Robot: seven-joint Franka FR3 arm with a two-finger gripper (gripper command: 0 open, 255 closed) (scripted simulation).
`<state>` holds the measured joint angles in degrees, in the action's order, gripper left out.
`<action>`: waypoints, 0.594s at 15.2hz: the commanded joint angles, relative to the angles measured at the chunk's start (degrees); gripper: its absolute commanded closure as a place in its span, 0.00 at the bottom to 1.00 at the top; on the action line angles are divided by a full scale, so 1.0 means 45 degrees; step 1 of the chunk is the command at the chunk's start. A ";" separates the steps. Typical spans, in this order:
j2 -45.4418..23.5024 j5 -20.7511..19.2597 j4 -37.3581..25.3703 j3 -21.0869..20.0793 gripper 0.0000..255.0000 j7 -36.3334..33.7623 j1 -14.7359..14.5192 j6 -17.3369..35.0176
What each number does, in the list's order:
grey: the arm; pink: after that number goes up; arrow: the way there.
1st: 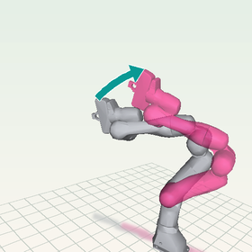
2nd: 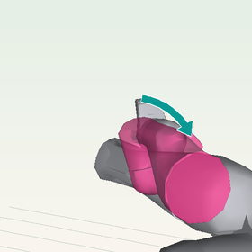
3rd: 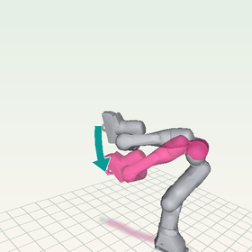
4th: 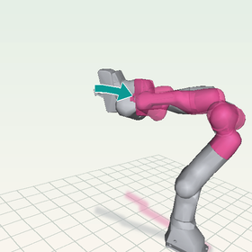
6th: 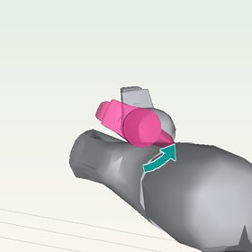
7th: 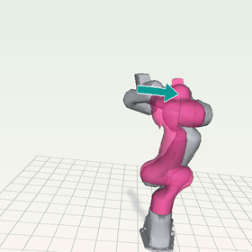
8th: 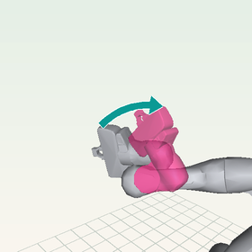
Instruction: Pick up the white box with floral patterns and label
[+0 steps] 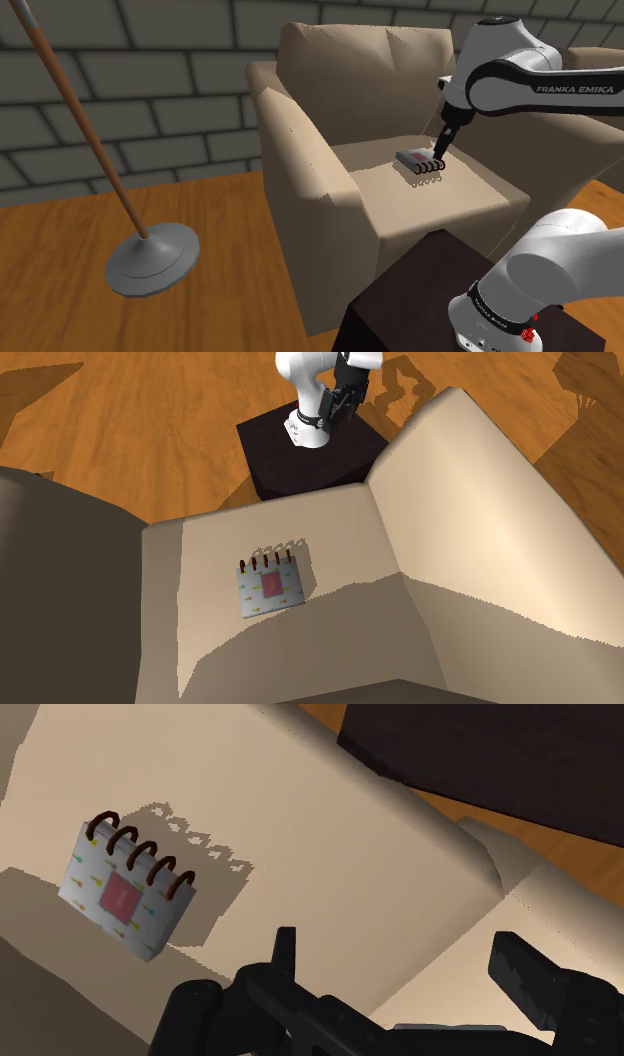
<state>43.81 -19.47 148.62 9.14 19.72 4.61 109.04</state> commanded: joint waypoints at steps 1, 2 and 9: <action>-0.0300 -0.0564 0.0397 0.0583 0.00 0.0520 0.0257 0.0942; -0.0481 -0.0821 0.0524 0.0860 0.00 0.0756 0.0374 0.1367; -0.2502 -0.2425 0.0791 0.2858 0.00 0.2363 0.1092 0.4563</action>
<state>34.47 -29.53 152.52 20.78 29.40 9.31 127.28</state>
